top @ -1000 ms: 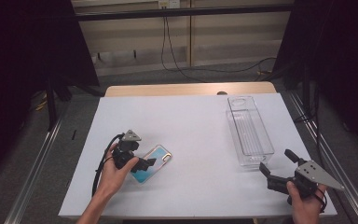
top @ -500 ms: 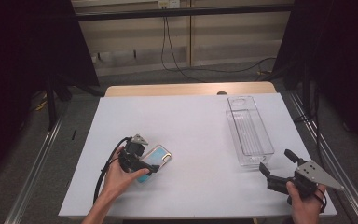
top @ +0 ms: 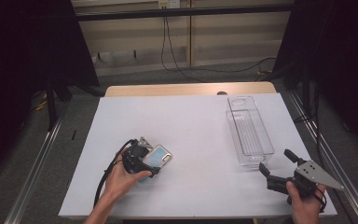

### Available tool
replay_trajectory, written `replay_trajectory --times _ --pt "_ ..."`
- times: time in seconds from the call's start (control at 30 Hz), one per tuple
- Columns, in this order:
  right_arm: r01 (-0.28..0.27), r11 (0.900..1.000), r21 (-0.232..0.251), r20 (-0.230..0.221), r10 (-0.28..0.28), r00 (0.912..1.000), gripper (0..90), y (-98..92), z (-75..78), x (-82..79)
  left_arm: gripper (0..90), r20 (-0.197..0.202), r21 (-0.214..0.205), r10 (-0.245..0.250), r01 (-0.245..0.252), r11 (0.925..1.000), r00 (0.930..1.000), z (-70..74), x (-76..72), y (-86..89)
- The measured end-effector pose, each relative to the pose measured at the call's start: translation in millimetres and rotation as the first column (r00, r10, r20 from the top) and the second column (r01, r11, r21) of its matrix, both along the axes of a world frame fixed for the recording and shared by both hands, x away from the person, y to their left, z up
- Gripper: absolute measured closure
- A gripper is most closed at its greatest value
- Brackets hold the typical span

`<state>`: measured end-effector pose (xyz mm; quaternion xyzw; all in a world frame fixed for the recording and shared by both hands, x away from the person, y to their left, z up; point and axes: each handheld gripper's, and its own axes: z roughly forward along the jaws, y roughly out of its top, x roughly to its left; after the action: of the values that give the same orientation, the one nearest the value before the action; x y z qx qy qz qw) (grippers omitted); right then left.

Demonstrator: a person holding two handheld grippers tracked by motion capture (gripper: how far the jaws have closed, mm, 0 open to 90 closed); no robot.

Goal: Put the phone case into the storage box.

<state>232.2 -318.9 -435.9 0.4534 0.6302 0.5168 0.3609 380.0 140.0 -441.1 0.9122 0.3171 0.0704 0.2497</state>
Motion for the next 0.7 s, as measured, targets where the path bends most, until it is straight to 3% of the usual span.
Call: replay_trajectory --times 0.33,0.47,0.7 --pt "-0.006 1.0 -0.002 -0.005 0.006 1.0 0.5 0.8 -0.1 0.6 13.5 -0.008 0.018 0.014 -0.014 0.9997 0.9999 -0.7 0.3 -3.4" --pt "-0.004 1.0 -0.004 -0.005 0.004 1.0 0.4 1.1 -0.3 1.0 14.6 -0.047 0.068 0.02 -0.017 0.9975 0.9987 2.8 4.6 -9.9" --pt "-0.005 1.0 -0.003 -0.007 0.005 1.0 0.5 0.7 -0.4 0.6 17.2 -0.038 0.063 0.024 -0.022 0.9978 0.999 3.7 3.1 -9.2"
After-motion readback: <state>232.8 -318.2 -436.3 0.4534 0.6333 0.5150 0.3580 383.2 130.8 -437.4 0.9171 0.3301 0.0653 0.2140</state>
